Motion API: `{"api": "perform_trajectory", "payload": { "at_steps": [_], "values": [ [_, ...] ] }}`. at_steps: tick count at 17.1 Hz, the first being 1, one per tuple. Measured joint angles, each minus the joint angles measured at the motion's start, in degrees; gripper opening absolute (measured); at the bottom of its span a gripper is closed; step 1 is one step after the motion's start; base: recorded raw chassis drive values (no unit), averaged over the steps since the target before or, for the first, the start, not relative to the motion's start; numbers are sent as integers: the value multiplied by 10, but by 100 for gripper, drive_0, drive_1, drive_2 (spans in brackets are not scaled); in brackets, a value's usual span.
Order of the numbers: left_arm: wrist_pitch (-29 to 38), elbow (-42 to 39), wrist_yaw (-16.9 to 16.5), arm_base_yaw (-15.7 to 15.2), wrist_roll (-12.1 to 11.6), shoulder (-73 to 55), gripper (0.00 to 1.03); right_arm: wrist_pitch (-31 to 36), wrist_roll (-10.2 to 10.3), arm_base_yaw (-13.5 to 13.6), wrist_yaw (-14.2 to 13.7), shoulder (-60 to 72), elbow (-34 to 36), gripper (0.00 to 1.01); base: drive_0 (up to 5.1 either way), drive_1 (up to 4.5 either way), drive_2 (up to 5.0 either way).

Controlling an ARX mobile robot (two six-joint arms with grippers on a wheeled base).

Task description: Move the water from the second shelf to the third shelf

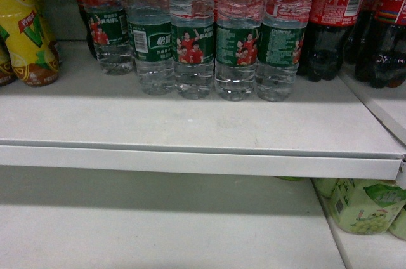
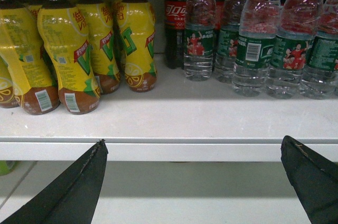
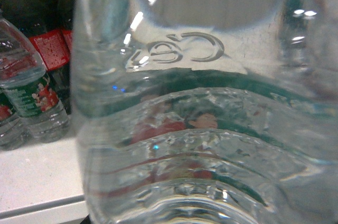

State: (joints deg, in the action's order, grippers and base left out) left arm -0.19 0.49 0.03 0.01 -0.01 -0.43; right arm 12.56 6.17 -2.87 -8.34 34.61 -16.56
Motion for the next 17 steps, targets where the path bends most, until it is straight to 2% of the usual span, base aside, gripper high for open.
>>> {"api": "perform_trajectory", "payload": {
  "at_steps": [2, 17],
  "values": [
    [0, 0, 0, 0, 0, 0, 98, -1, 3, 10, -3, -8, 0, 43, 0, 0, 0],
    [-3, 0, 0, 0, 0, 0, 98, -7, 9, 10, 0, -13, 0, 43, 0, 0, 0]
  ]
}}
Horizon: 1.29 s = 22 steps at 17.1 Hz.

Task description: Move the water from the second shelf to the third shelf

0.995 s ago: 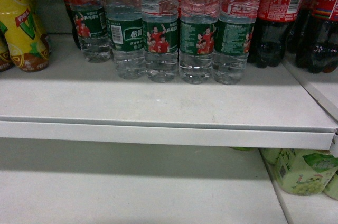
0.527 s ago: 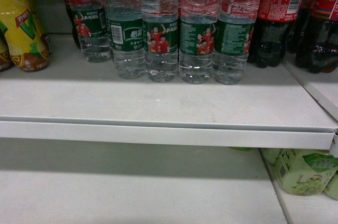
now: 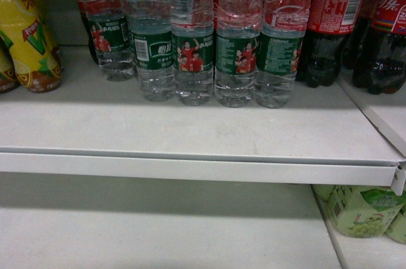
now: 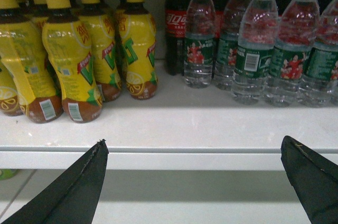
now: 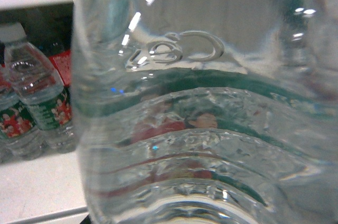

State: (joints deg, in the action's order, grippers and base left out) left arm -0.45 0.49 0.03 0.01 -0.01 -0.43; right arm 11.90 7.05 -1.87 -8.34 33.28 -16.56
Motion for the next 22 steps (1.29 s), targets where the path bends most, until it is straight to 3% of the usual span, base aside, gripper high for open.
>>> {"api": "perform_trajectory", "payload": {
  "at_steps": [22],
  "values": [
    [3, 0, 0, 0, 0, 0, 98, 4, 5, 0, 0, -1, -2, 43, 0, 0, 0]
  ]
}}
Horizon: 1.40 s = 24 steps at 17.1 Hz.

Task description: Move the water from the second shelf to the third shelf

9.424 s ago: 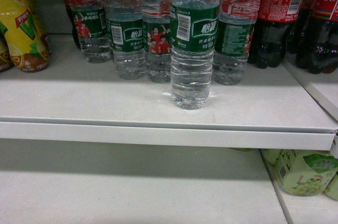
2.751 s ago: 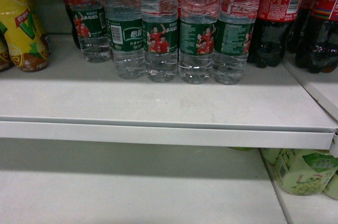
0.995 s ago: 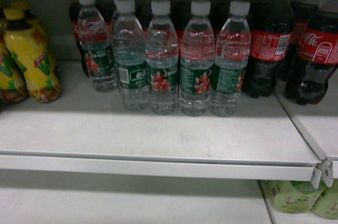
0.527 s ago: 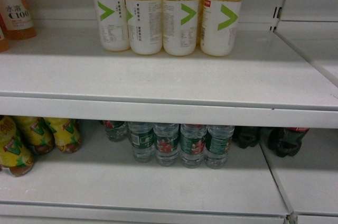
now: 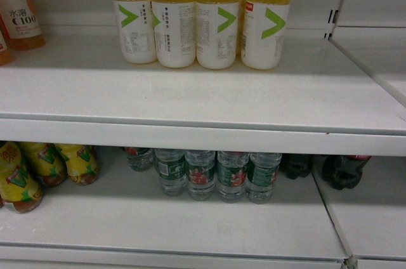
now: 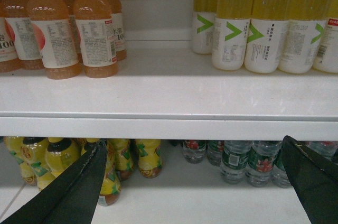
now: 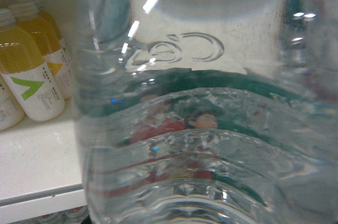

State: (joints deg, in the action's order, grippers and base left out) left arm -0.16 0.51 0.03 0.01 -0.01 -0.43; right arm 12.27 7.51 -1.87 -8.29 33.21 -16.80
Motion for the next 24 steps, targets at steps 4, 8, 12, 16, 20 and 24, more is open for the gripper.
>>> {"api": "perform_trajectory", "payload": {
  "at_steps": [4, 8, 12, 16, 20, 24],
  "values": [
    [0, 0, 0, 0, 0, 0, 98, 0, 0, 0, 0, 0, 0, 43, 0, 0, 0],
    [0, 0, 0, 0, 0, 0, 98, -2, 0, 0, -4, 0, 0, 43, -297, 84, 233],
    [0, 0, 0, 0, 0, 0, 98, 0, 0, 0, -2, 0, 0, 43, -394, 127, 332],
    [-1, 0, 0, 0, 0, 0, 98, 1, 0, 0, -2, 0, 0, 43, -418, 145, 295],
    [0, 0, 0, 0, 0, 0, 98, -1, 0, 0, -2, 0, 0, 43, -470, 239, 239],
    [0, 0, 0, 0, 0, 0, 98, 0, 0, 0, 0, 0, 0, 43, -482, 247, 247]
  ]
}}
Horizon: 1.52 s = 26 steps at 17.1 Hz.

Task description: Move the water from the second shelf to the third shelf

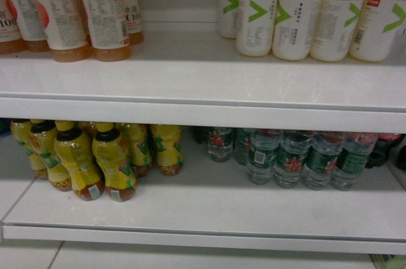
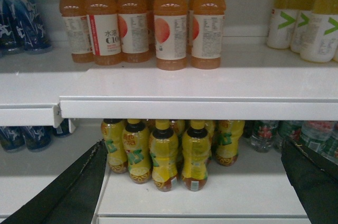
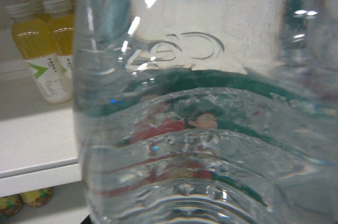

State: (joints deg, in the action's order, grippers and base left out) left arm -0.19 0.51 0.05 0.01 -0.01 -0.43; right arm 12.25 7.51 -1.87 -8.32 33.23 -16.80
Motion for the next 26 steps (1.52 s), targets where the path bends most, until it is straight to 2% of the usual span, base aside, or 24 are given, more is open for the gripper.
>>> {"api": "perform_trajectory", "payload": {
  "at_steps": [26],
  "values": [
    [0, 0, 0, 0, 0, 0, 98, 2, 0, 0, 0, 0, 0, 43, -492, 236, 236]
  ]
}}
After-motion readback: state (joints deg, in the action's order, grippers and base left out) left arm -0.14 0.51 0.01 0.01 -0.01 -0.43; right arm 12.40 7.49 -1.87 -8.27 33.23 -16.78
